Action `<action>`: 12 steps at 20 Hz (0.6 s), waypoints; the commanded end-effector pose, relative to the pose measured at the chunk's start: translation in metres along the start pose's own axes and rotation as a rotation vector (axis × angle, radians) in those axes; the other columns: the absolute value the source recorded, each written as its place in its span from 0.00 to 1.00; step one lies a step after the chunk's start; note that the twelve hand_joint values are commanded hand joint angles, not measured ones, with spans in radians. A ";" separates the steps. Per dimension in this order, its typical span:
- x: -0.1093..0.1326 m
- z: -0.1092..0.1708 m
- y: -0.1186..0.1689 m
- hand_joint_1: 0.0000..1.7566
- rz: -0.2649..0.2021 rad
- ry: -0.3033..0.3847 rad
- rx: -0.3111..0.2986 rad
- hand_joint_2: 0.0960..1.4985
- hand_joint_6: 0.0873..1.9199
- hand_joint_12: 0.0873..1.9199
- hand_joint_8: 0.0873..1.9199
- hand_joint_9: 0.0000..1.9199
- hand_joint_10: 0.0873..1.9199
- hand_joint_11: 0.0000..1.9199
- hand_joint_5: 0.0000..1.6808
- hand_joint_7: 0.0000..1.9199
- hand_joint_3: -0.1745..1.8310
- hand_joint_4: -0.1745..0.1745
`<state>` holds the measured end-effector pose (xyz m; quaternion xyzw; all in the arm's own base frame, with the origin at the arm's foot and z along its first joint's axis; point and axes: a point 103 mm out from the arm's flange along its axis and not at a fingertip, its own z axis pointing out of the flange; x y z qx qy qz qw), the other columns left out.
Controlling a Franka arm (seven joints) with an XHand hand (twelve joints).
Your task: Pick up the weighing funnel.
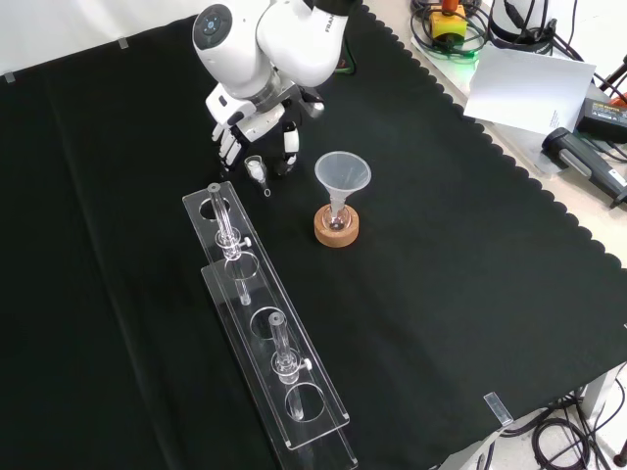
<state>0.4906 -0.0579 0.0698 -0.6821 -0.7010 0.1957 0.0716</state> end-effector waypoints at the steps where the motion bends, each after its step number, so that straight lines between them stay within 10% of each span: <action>1: -0.006 -0.001 0.002 0.54 -0.006 -0.009 -0.003 0.30 0.00 0.67 0.31 0.40 0.21 0.27 0.37 0.28 0.40 0.40; 12: -0.022 0.001 0.006 0.55 -0.011 -0.026 0.012 0.31 0.02 0.66 0.31 0.41 0.21 0.27 0.42 0.29 0.41 0.44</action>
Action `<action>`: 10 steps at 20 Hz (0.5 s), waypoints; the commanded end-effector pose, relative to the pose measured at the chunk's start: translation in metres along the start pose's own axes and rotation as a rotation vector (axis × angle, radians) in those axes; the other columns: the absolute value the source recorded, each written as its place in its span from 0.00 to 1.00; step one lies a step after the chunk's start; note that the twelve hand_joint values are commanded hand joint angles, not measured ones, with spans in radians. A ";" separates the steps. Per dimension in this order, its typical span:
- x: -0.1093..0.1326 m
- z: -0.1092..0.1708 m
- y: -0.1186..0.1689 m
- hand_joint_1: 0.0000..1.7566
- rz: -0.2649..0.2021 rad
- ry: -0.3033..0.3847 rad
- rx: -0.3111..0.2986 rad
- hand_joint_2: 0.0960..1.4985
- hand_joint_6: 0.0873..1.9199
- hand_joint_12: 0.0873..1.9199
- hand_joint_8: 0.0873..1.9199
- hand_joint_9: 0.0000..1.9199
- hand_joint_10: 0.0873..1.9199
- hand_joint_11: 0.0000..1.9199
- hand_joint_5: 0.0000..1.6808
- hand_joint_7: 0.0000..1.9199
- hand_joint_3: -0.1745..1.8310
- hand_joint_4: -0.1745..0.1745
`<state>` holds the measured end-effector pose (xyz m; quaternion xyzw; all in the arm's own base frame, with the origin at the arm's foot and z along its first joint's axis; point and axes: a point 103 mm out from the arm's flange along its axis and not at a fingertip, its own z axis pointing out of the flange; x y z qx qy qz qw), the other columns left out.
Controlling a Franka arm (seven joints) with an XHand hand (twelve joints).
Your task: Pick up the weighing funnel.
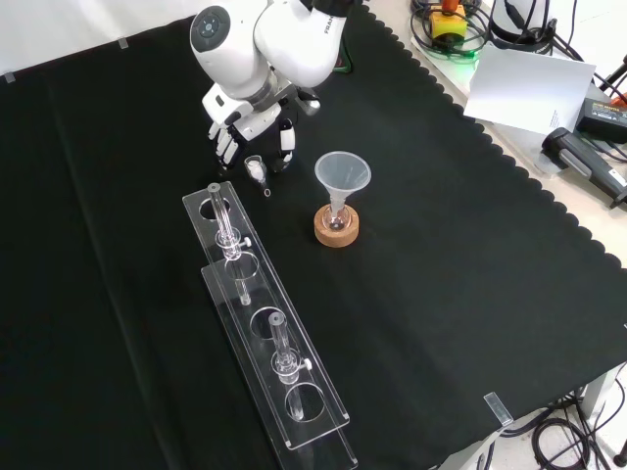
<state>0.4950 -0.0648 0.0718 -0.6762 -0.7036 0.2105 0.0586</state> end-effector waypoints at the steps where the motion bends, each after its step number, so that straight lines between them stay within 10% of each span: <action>1: -0.020 0.005 0.003 0.55 -0.007 0.014 0.008 0.31 0.03 0.66 0.31 0.41 0.21 0.27 0.42 0.29 0.41 0.44; 10: 0.003 0.000 0.003 0.55 0.002 -0.009 -0.008 0.32 0.29 0.66 0.30 0.43 0.19 0.28 0.42 0.31 0.41 0.51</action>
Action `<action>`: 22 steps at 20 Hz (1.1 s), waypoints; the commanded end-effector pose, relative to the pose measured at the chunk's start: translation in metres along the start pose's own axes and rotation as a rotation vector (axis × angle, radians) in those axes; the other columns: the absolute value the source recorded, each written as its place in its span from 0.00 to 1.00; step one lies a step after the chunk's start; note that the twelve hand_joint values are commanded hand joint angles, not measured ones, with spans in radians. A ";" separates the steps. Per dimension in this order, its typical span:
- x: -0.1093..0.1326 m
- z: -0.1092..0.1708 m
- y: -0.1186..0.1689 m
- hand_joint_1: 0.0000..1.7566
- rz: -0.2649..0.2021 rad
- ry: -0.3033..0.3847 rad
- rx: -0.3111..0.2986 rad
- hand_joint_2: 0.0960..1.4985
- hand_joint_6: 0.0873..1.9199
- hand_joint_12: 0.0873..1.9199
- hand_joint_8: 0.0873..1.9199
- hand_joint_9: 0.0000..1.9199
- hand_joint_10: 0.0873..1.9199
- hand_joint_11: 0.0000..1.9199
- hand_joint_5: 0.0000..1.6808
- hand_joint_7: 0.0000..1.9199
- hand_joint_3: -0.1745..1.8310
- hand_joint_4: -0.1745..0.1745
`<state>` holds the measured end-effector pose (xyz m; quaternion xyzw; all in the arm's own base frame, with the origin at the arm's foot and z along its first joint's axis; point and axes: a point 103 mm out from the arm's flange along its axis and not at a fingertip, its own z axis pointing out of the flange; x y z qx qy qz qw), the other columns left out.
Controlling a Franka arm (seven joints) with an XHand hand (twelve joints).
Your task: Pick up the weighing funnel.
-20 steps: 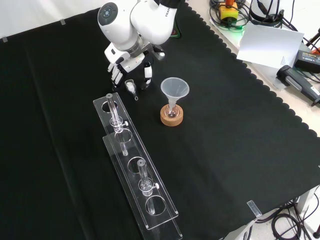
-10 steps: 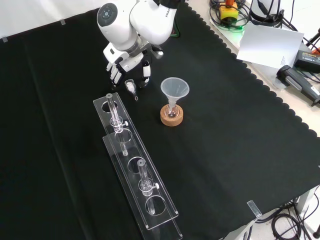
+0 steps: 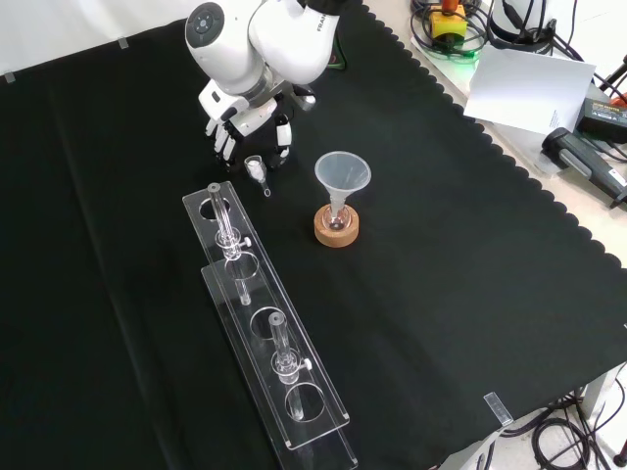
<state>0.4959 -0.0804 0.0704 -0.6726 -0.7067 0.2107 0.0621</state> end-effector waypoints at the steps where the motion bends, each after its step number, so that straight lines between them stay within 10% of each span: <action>1: 0.018 -0.004 0.002 0.55 0.010 -0.014 -0.016 0.32 0.30 0.66 0.30 0.43 0.19 0.28 0.42 0.31 0.41 0.51; 22: 0.004 0.000 0.007 0.55 0.023 -0.023 0.006 0.33 0.34 0.66 0.30 0.44 0.19 0.28 0.42 0.31 0.42 0.52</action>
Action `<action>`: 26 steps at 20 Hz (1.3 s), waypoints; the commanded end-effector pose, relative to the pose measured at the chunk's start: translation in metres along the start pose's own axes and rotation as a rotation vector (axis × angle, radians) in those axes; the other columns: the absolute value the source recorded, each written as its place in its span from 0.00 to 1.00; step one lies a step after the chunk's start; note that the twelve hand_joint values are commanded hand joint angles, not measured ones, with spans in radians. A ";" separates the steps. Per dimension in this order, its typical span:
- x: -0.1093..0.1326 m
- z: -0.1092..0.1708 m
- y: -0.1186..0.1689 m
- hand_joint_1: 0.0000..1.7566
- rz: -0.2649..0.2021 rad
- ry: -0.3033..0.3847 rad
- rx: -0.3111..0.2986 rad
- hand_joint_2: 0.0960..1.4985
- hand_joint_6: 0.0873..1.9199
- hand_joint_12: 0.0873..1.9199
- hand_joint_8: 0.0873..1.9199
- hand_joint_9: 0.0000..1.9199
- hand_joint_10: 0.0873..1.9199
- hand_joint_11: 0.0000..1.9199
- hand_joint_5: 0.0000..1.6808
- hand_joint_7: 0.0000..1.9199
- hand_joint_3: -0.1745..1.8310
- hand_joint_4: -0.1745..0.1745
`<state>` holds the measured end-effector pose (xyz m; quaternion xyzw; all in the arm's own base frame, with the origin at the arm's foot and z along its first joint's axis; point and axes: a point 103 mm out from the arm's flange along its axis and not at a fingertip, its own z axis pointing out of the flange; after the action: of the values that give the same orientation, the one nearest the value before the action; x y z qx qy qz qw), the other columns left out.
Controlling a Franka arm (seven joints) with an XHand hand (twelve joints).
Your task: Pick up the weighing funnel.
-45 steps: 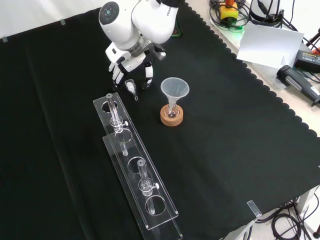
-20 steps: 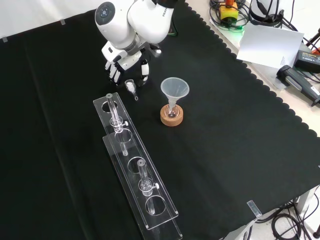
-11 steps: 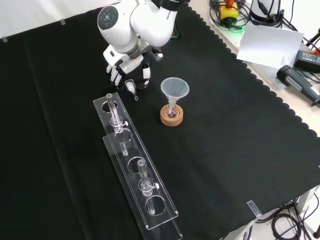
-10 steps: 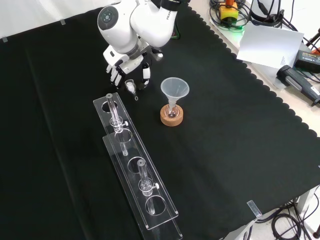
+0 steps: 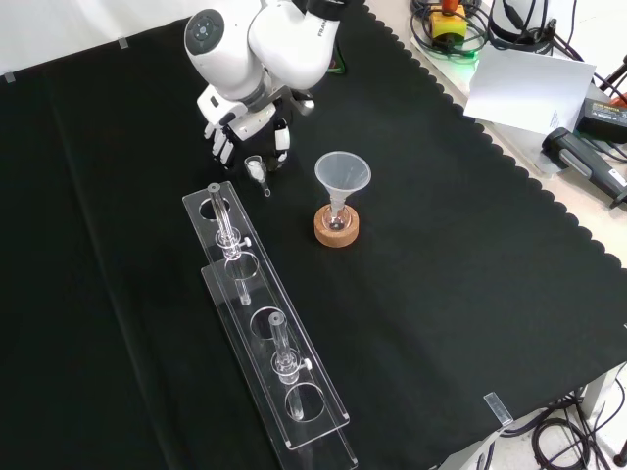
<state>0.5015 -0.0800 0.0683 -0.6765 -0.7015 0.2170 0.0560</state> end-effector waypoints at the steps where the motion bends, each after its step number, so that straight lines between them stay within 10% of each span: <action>1: 0.009 0.000 0.000 0.55 0.006 -0.011 0.005 0.33 0.34 0.66 0.30 0.44 0.19 0.28 0.43 0.31 0.42 0.52; 12: 0.021 -0.001 0.001 0.54 0.018 -0.032 0.012 0.34 0.35 0.66 0.30 0.44 0.19 0.29 0.48 0.31 0.43 0.55; 17: 0.020 -0.003 0.001 0.62 0.059 -0.089 0.007 0.43 0.35 0.64 0.29 0.47 0.18 0.30 0.71 0.33 0.38 0.97; 26: 0.019 -0.040 -0.011 0.64 0.089 -0.153 0.020 0.38 0.36 0.63 0.28 0.49 0.17 0.33 0.74 0.35 0.45 1.00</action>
<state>0.5016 -0.0530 0.0780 -0.6884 -0.6752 0.2647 0.0131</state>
